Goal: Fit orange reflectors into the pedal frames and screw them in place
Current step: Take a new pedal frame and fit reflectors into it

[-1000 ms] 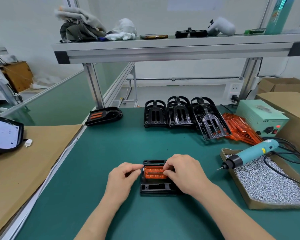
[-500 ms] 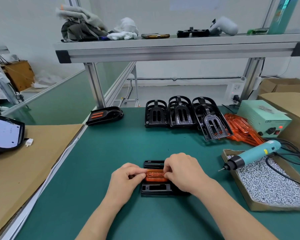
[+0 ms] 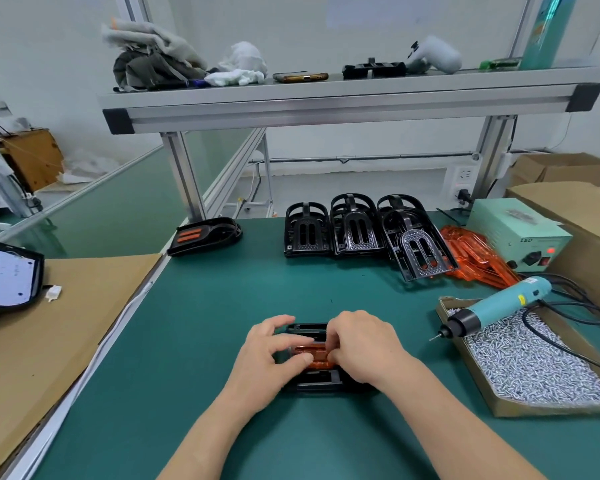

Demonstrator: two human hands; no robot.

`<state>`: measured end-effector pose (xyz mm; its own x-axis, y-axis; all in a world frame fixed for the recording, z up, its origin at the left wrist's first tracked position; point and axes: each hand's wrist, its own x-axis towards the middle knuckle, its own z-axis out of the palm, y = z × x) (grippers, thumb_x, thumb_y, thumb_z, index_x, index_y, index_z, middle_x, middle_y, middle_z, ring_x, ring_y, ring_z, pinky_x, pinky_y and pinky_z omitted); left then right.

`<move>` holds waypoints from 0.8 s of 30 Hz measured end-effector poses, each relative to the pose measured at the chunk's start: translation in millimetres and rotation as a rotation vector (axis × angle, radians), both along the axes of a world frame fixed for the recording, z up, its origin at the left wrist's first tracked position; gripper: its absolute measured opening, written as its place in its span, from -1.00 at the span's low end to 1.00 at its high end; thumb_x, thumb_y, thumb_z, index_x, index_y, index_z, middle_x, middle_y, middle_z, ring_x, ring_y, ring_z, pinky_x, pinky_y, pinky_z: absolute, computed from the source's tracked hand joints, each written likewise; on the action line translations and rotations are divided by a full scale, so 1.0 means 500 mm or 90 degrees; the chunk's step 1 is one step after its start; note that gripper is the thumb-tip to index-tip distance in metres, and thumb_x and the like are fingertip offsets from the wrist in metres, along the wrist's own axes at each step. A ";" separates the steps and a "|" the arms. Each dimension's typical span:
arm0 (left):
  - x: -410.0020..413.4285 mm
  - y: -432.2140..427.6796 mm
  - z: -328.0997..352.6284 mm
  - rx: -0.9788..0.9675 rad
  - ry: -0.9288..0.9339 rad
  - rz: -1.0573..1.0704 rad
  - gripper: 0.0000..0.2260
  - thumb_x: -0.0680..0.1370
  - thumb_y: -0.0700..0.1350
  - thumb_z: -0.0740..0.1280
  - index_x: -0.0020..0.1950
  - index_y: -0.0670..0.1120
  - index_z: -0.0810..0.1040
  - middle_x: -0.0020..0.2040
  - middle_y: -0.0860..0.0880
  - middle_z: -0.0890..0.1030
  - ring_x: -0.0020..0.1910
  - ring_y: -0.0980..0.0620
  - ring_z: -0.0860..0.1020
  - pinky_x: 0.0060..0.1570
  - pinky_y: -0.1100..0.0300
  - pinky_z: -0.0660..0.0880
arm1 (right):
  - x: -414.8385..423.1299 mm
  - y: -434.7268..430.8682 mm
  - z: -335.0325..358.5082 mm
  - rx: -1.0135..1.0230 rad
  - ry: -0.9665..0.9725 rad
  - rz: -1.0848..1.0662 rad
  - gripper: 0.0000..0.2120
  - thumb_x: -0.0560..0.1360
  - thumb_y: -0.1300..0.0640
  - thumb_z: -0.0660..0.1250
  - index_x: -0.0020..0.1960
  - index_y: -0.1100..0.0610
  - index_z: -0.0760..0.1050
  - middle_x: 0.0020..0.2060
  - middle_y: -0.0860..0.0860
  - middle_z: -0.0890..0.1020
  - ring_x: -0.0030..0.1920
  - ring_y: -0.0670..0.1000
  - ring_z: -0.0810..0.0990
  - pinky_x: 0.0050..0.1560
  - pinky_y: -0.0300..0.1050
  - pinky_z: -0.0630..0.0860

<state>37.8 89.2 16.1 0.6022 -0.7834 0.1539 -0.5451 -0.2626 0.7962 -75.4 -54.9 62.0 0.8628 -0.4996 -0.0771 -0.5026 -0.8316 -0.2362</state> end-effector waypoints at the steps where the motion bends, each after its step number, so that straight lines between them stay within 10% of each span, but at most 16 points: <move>1: -0.005 -0.005 0.001 0.015 -0.010 -0.013 -0.69 0.47 -0.05 0.52 -0.10 0.43 0.63 0.33 0.26 0.43 0.36 0.28 0.31 0.23 0.43 0.21 | -0.004 -0.004 -0.001 0.023 -0.010 -0.005 -0.87 0.48 0.08 0.39 0.01 -0.07 0.64 0.01 -0.01 0.65 0.08 0.10 0.60 -0.03 -0.06 0.47; 15: -0.032 -0.013 -0.008 0.009 -0.027 0.028 -0.75 0.52 -0.09 0.45 -0.16 0.31 0.70 0.28 0.37 0.40 0.35 0.22 0.35 0.34 0.14 0.33 | -0.204 -0.114 0.066 0.098 -0.359 -0.200 -0.85 0.47 0.17 0.42 -0.26 0.00 0.58 -0.30 -0.12 0.61 -0.25 -0.16 0.52 -0.22 -0.34 0.35; 24: -0.073 -0.022 -0.002 -0.019 -0.040 0.034 -0.64 0.48 -0.10 0.50 -0.22 0.43 0.65 0.25 0.34 0.44 0.32 0.26 0.33 0.24 0.23 0.29 | -0.316 -0.198 0.020 0.078 -0.050 -0.392 -0.91 0.46 0.09 0.40 -0.21 -0.04 0.56 -0.16 -0.06 0.66 -0.05 0.07 0.60 0.03 -0.02 0.56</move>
